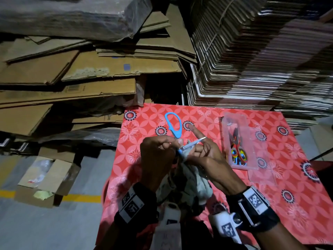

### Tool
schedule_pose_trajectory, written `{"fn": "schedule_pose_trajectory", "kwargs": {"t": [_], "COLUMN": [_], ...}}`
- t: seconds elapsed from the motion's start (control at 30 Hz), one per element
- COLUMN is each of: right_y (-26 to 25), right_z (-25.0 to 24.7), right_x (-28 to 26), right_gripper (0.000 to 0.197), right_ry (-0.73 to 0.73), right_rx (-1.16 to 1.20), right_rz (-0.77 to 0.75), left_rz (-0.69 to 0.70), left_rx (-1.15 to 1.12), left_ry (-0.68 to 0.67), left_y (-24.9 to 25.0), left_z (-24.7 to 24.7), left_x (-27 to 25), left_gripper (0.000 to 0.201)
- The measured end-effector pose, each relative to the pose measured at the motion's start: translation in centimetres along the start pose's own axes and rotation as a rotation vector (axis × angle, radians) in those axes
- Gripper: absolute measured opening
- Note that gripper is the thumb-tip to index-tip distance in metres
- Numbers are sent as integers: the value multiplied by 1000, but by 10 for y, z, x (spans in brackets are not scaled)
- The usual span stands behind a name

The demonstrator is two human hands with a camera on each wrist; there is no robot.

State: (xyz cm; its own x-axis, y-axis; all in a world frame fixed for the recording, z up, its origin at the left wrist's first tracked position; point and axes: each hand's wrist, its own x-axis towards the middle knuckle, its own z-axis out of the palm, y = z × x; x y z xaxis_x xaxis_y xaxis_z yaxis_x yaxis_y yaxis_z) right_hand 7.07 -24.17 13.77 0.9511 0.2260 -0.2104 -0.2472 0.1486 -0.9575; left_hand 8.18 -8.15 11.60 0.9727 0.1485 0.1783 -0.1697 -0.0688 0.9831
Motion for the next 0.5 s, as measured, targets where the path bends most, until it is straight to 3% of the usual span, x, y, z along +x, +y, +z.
{"fn": "schedule_pose_trajectory", "kwargs": {"t": [0.3, 0.5], "right_y": [4, 4], "right_z": [-9, -7], "right_x": [-12, 1], "right_gripper": [92, 108], "right_ry": [-5, 73], "right_rx": [-2, 54], "right_rz": [-9, -73], "left_rz": [-3, -5], "left_rx": [-41, 22], "left_ry": [28, 21], "left_y": [5, -1], "left_z": [0, 8], "left_x": [-1, 2], "left_gripper": [23, 25]}}
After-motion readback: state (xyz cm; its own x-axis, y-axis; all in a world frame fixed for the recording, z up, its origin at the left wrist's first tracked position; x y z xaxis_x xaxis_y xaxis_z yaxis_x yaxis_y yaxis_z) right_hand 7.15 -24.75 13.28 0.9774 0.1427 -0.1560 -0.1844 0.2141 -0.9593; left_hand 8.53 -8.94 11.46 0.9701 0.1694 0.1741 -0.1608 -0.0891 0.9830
